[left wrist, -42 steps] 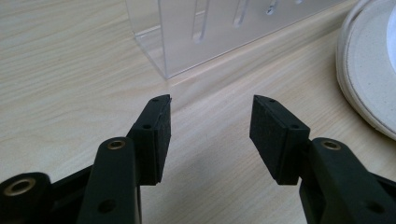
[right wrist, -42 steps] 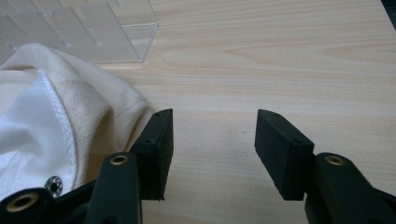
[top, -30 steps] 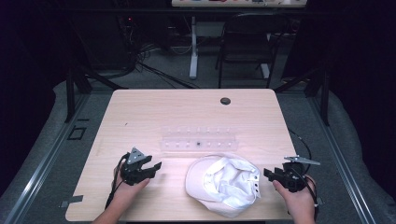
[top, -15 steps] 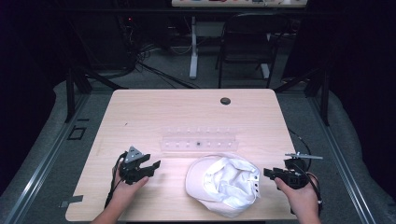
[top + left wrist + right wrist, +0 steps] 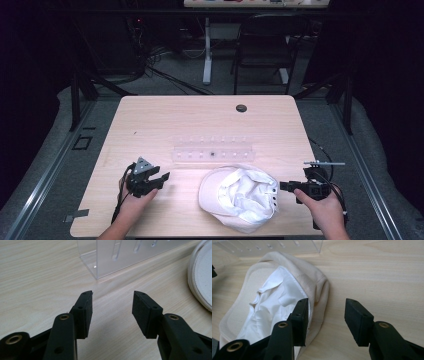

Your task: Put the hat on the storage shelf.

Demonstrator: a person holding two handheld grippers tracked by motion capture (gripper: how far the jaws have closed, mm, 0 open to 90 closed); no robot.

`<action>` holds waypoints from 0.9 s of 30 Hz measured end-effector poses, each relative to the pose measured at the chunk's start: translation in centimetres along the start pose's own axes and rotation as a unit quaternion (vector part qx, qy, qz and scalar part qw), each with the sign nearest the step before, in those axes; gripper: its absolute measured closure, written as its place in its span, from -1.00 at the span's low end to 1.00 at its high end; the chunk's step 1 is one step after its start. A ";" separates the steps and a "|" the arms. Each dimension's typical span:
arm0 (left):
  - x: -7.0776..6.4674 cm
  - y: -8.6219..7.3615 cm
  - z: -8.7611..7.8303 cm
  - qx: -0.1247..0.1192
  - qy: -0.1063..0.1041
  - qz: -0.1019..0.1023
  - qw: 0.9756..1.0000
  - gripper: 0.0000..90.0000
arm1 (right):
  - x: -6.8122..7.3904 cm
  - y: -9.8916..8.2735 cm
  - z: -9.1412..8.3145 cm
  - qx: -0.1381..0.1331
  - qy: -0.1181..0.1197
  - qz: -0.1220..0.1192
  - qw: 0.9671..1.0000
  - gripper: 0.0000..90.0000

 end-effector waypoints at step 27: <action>-1.3 0.0 0.6 0.013 -0.002 0.032 0.999 0.12 | 1.7 -1.1 2.2 0.068 0.071 -0.002 0.995 0.12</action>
Point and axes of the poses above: each handheld gripper's, and its own axes: z roughly forward along the jaws, y roughly out of its top, x roughly to its left, the point moved 2 cm from there along z, roughly forward along the jaws, and after that the axes turned 9 degrees about -y, right-handed, at the moved point
